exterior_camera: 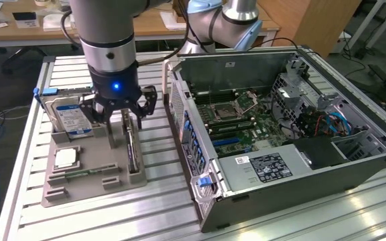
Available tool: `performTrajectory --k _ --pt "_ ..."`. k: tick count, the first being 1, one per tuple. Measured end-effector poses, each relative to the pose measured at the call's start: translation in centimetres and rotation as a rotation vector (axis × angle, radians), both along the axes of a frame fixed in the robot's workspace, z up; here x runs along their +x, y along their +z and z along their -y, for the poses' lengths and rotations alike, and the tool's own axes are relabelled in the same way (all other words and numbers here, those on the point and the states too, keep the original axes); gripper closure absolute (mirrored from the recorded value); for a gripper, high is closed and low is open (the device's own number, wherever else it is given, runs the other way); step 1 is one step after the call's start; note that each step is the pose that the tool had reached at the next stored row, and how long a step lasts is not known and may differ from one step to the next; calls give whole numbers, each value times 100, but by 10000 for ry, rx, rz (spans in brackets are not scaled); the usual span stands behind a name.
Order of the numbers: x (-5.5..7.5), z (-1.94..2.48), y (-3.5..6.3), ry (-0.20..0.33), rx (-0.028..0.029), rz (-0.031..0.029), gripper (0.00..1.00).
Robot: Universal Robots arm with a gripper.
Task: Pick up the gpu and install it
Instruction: 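Pick up the gpu and move the gpu toward the slot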
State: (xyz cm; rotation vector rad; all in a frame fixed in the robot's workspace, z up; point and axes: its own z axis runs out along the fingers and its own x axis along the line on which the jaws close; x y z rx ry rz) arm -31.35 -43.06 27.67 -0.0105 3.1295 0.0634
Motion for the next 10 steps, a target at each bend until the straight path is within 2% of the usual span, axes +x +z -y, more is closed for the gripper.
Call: performTrajectory --k 8,10 --pt "12 0 -142 -137 -5 -1 34" --pt "13 3 -164 -190 -16 15 34"
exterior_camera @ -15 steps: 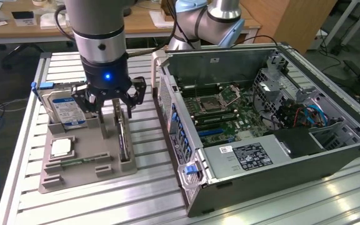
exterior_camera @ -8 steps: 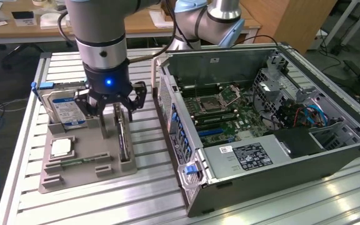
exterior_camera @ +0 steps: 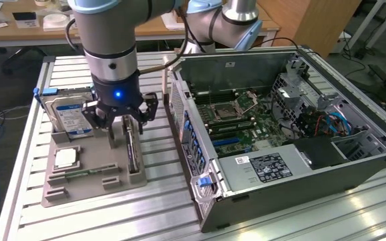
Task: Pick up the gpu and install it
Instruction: 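Pick up the gpu and move the gpu toward the slot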
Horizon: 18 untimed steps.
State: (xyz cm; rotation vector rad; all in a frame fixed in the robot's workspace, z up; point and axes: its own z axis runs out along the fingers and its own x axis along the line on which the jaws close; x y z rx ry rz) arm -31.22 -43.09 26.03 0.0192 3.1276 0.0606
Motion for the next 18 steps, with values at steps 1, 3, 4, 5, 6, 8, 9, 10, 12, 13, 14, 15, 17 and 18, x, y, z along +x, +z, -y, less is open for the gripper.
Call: performTrajectory --k 1,3,4,5,6,8,9,10,12,13,14,15,17,18 --pt "1 1 -11 -18 -13 2 34" --pt "2 1 -36 -40 -58 3 34" --pt "3 1 -53 -49 -67 2 34" --pt "2 1 -69 -62 -68 2 34" --pt "2 1 -84 -79 -67 3 34" --pt "2 1 -114 -133 -69 2 34" --pt "1 5 -127 -181 -68 5 34" --pt "1 8 -140 -236 -67 8 34" --pt "2 12 -170 -330 -68 10 34" --pt "3 12 -188 -333 -68 10 34" --pt "3 12 -206 -334 -68 10 34" --pt "5 12 -224 -334 -68 10 34" --pt "8 12 -260 -329 -68 10 34" --pt "9 14 -278 -310 -69 9 34"
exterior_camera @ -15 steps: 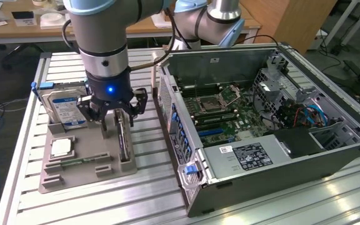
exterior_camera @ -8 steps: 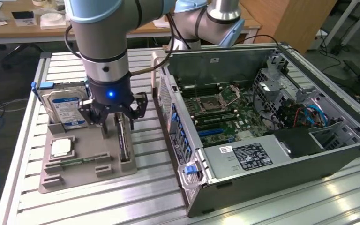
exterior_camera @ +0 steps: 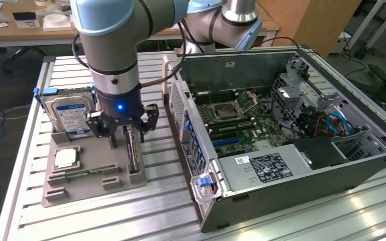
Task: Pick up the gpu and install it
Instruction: 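Pick up the gpu and move the gpu toward the slot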
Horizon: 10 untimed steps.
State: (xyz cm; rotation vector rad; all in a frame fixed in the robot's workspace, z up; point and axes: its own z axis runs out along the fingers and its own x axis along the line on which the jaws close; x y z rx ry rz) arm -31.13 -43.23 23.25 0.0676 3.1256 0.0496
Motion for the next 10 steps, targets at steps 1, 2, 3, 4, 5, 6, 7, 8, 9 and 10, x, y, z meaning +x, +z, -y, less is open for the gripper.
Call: performTrajectory --k 1,2,3,4,5,6,7,8,9,10 --pt "0 1 -19 65 0 -3 34" --pt "1 1 -37 121 0 -5 34" --pt "2 1 -56 134 1 -6 34" --pt "1 1 -73 134 1 -6 34" --pt "2 1 -89 135 1 -7 34" --pt "2 1 -105 135 1 -7 34" --pt "2 1 -123 136 1 -6 34" --pt "2 1 -138 136 1 -7 34" --pt "2 1 -154 136 0 -7 34" --pt "2 1 -170 136 0 -8 34"
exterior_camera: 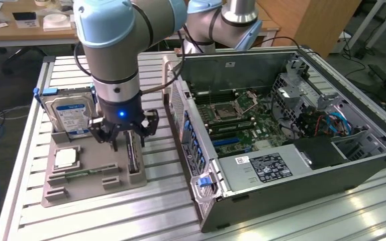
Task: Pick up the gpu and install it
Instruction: 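Pick up the gpu and move the gpu toward the slot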
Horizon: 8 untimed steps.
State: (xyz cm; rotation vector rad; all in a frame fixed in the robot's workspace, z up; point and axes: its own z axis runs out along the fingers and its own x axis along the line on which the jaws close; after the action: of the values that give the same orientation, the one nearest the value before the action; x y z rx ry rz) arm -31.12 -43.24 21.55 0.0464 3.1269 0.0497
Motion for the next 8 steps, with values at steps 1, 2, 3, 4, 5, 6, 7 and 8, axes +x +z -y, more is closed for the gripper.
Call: performTrajectory --k 1,2,3,4,5,6,7,8 --pt "0 0 -18 0 0 0 34" --pt "1 0 -36 0 1 1 34" --pt "1 0 -53 0 1 1 34" --pt "2 0 -69 0 1 1 34" --pt "2 0 -71 0 -3 0 34" --pt "2 0 -71 0 -4 0 34" --pt "2 0 -72 0 -3 0 34" --pt "2 0 -72 0 -3 0 34"
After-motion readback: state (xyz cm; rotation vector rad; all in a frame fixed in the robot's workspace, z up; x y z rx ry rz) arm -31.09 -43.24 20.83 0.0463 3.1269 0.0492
